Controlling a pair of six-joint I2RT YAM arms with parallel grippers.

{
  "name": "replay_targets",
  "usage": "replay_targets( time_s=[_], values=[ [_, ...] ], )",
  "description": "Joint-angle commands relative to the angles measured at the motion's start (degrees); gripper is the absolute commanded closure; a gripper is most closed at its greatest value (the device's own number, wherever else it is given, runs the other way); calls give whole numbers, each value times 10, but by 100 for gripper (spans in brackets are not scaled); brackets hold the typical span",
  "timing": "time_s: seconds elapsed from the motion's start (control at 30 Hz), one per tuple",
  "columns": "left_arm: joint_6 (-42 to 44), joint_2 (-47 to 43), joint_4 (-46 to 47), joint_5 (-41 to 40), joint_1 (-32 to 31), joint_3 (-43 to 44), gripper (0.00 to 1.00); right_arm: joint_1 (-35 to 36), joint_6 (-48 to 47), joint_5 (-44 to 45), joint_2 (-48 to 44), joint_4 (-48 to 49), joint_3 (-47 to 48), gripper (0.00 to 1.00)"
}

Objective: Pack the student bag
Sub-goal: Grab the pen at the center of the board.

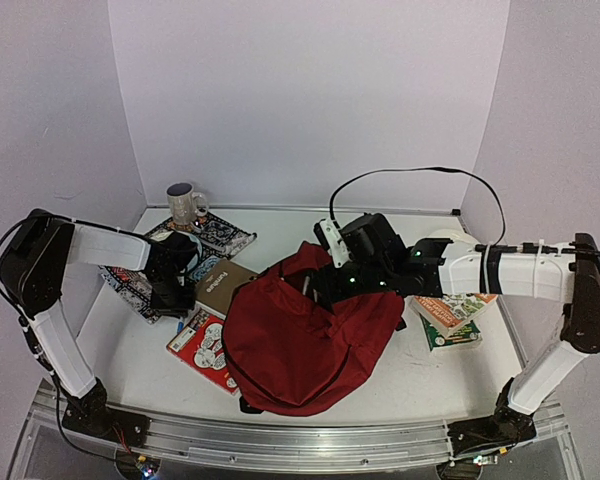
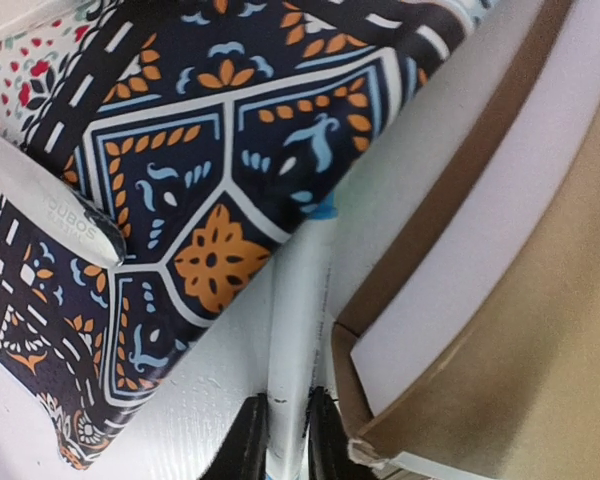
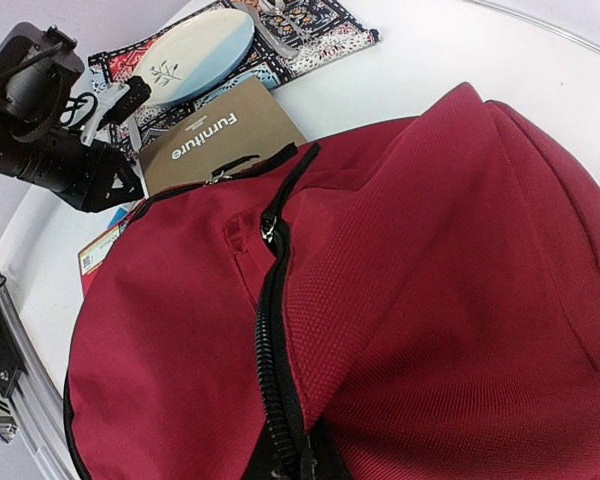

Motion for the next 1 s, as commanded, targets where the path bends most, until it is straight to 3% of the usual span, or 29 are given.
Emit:
replay_targets(
  time_s=[0.0,0.2,0.47,0.63,0.97],
  values=[
    [-4,-35,14,14,1,-21,92,3,-6,4,-16,8,13,100],
    [-7,-98,-7,48,1,-26,100,3,-11,4,-14,8,21,100],
    [-12,-186,-67,51,1,-25,100,3,-14,14,-18,8,21,100],
    [-24,-227,-68,143,-2,-12,100,4,-18,13,-15,8,31,100],
    [-67,-252,0,270,-90,22,100,4,-19,3,-10,9,43,100]
  ],
)
